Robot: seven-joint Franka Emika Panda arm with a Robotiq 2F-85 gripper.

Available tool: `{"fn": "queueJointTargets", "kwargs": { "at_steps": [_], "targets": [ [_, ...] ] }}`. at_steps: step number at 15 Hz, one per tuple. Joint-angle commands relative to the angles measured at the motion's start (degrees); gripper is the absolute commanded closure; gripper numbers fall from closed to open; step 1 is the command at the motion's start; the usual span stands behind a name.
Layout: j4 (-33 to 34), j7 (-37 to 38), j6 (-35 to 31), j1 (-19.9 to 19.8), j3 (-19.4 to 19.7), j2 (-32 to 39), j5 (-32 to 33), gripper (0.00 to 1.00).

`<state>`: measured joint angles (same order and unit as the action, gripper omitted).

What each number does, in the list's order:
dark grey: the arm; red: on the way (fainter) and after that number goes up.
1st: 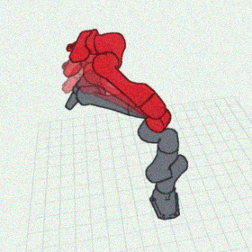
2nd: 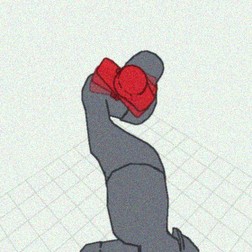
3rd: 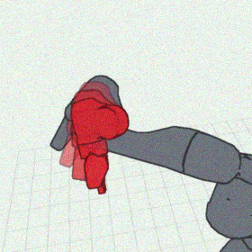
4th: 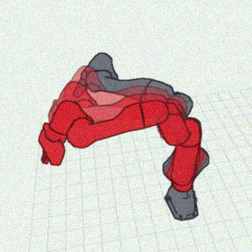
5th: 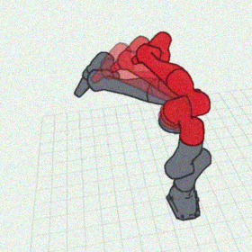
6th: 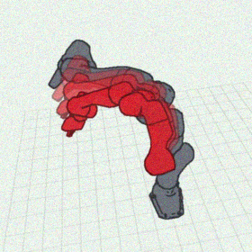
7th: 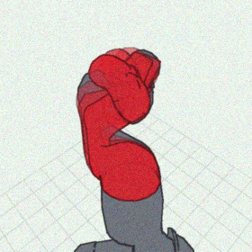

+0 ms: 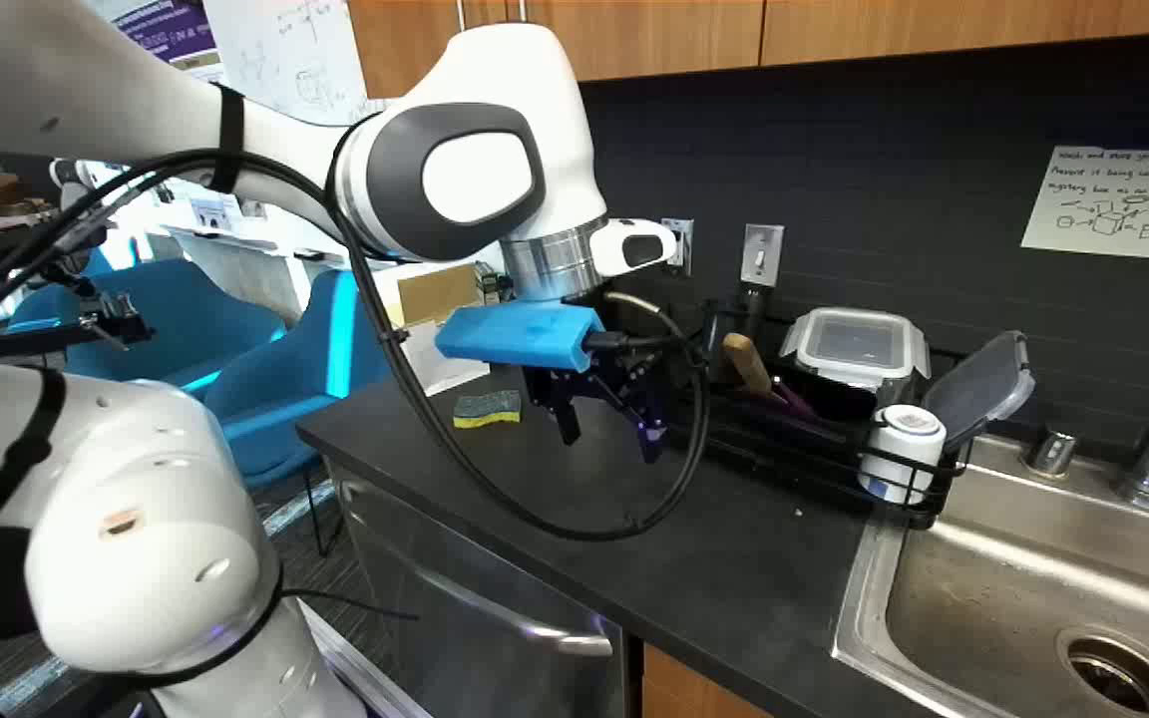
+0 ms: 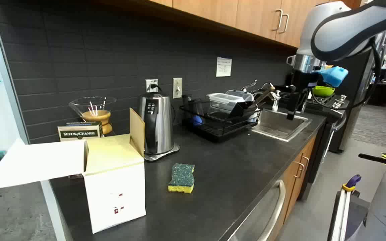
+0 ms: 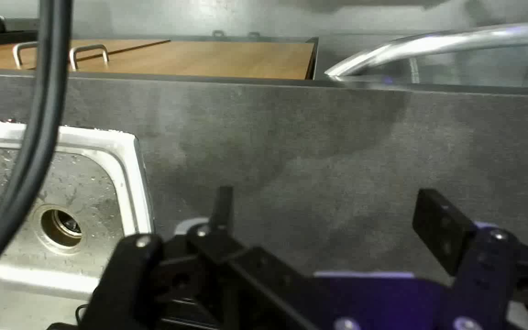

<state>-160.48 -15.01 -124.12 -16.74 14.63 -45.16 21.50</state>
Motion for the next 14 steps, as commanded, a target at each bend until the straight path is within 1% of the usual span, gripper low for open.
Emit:
{"fn": "queueJointTargets", "kwargs": {
  "at_steps": [1, 9, 14],
  "targets": [
    [-0.1, 0.0, 0.3, 0.0, -0.1, 0.0, -0.1, 0.0],
    [-0.2, 0.0, 0.3, 0.0, -0.1, 0.4, -0.1, 0.0],
    [2.7, -0.4, -1.5, -0.1, -1.1, 2.8, 2.5, 0.0]
  ]
}}
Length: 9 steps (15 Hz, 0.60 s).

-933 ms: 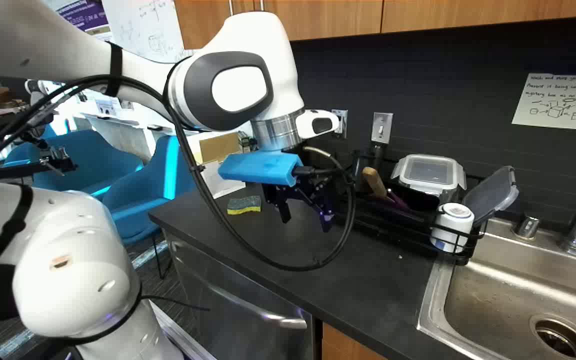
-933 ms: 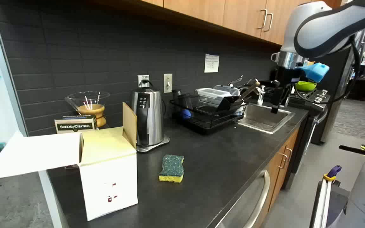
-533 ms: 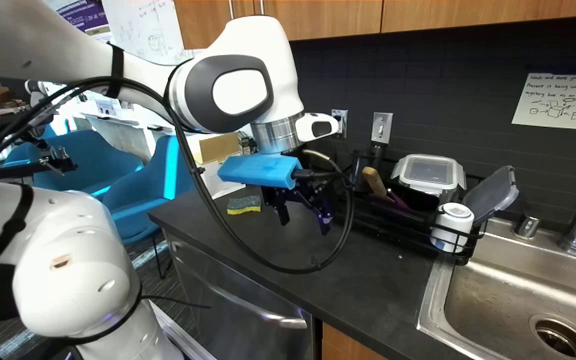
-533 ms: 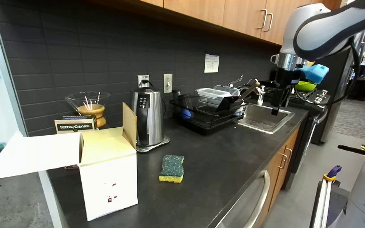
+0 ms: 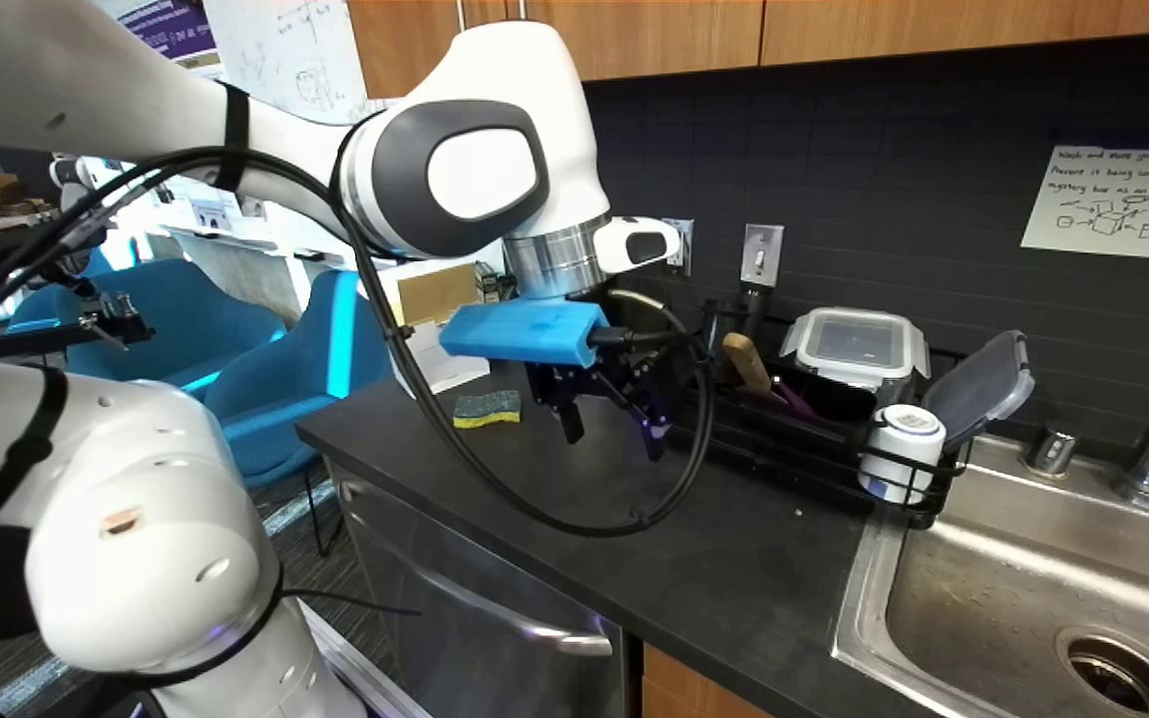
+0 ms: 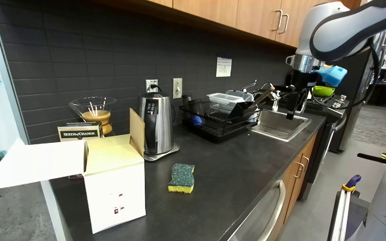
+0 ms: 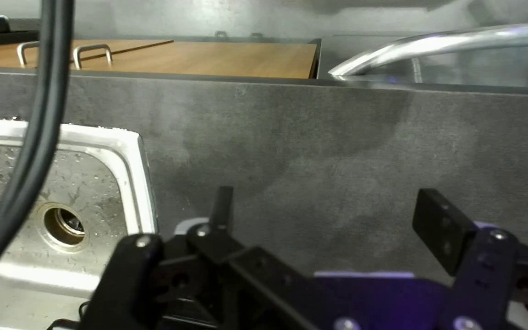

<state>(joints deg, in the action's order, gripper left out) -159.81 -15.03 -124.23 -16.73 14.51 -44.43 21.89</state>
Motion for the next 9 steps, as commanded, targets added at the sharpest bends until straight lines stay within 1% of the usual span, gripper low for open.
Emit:
{"fn": "queueJointTargets", "kwargs": {
  "at_steps": [1, 9],
  "targets": [
    [2.9, -0.5, -2.1, 0.2, -1.2, 3.0, 3.0, 0.0],
    [9.9, -0.7, -12.6, 1.2, -4.9, 12.8, 12.8, 0.0]
  ]
}}
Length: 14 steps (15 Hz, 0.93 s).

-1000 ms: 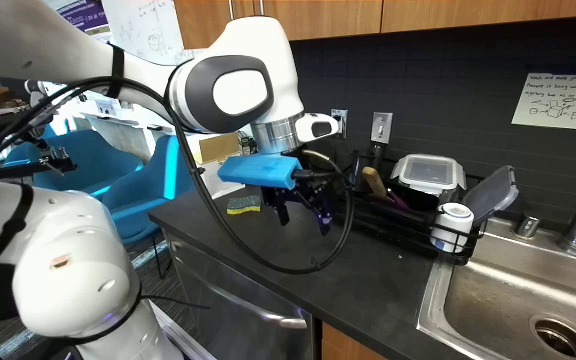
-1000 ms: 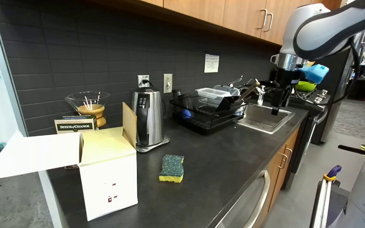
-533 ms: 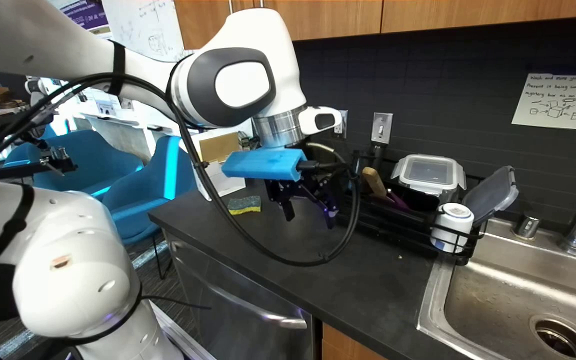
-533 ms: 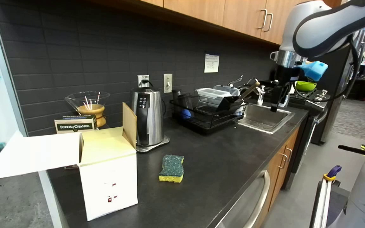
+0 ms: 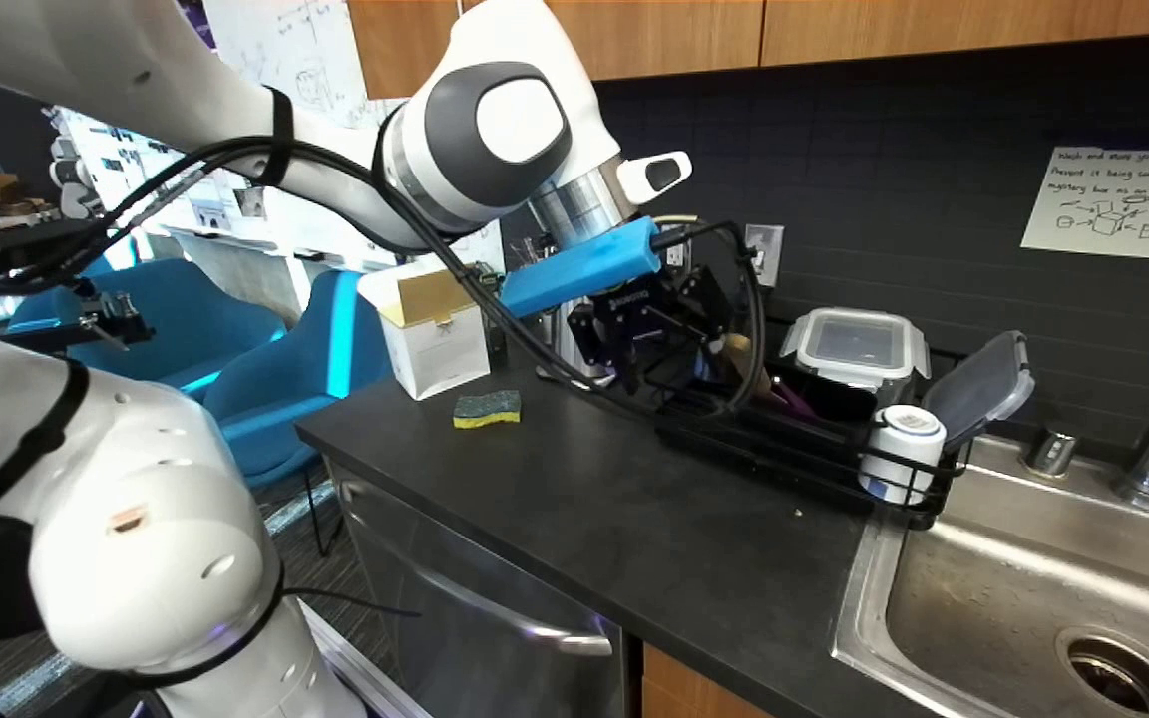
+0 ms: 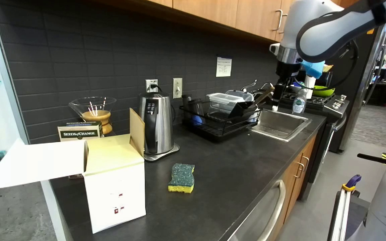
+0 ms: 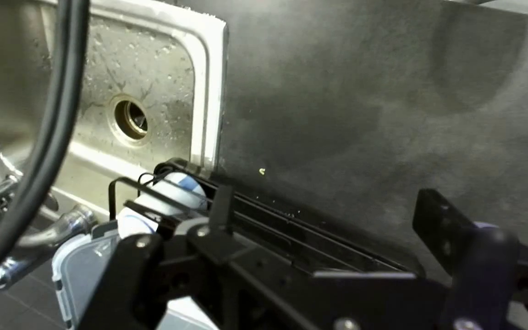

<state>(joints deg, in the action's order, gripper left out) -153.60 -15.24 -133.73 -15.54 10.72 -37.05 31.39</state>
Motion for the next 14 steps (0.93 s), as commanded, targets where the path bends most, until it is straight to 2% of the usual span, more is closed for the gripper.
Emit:
{"fn": "queueJointTargets", "kwargs": {
  "at_steps": [1, 6, 12, 14],
  "targets": [
    [4.8, -0.4, -4.6, -0.1, -1.5, 7.0, 4.9, 0.0],
    [9.9, -1.1, -6.4, 1.3, -1.8, 12.5, 8.1, 0.0],
    [9.0, -4.8, -2.1, 6.2, -2.8, 10.1, 5.5, 0.0],
    [8.9, -3.5, -2.7, 6.2, -3.9, 10.0, 8.7, 0.0]
  ]
}}
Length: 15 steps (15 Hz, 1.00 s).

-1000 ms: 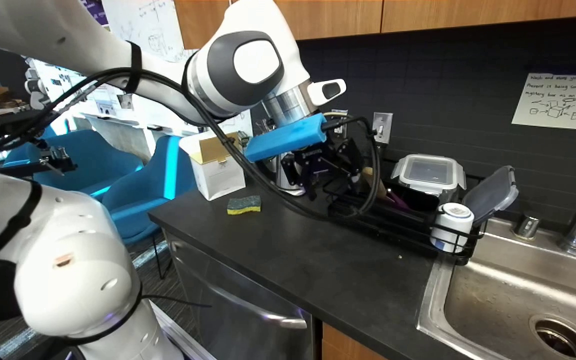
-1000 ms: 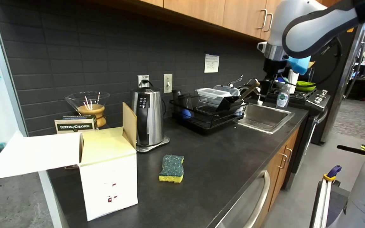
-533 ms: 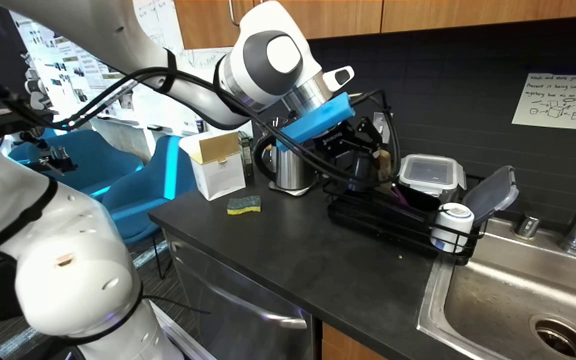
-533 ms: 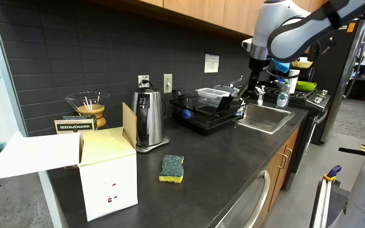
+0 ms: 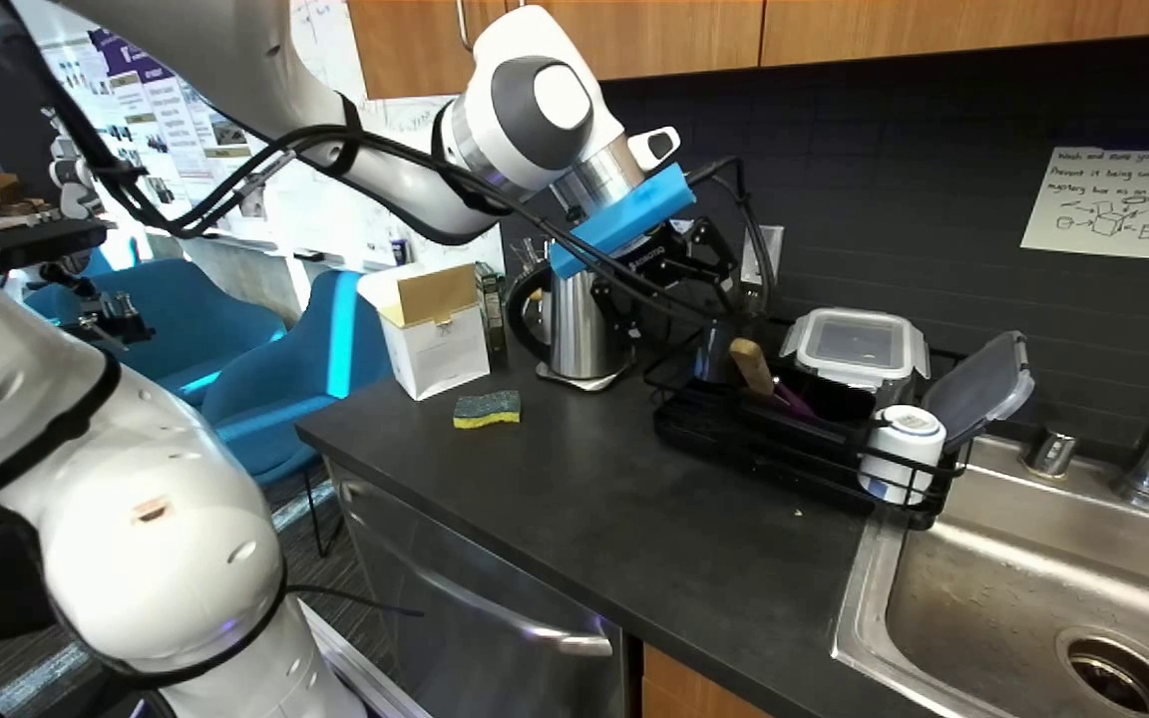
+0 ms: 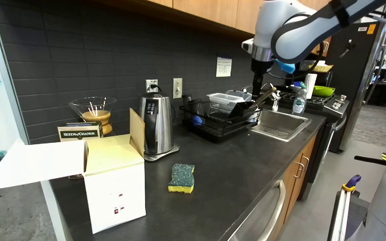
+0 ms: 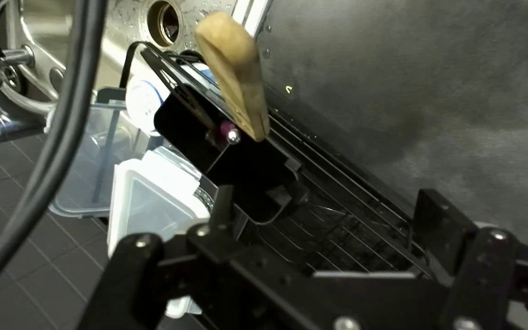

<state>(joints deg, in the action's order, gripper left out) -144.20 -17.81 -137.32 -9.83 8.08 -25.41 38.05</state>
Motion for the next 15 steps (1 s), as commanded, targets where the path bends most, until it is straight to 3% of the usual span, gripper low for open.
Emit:
{"fn": "queueJointTargets", "kwargs": {
  "at_steps": [1, 6, 9, 15],
  "targets": [
    [0.0, -0.2, 0.2, 0.1, -1.5, -0.8, 3.7, 0.0],
    [2.3, 1.7, -2.1, -0.9, -0.7, 2.7, 11.1, 0.0],
    [2.4, 1.6, -2.7, 0.1, -0.5, 3.4, 12.0, 0.0],
    [1.3, -1.2, -3.6, 5.1, -0.4, 1.6, 3.5, 0.0]
  ]
}}
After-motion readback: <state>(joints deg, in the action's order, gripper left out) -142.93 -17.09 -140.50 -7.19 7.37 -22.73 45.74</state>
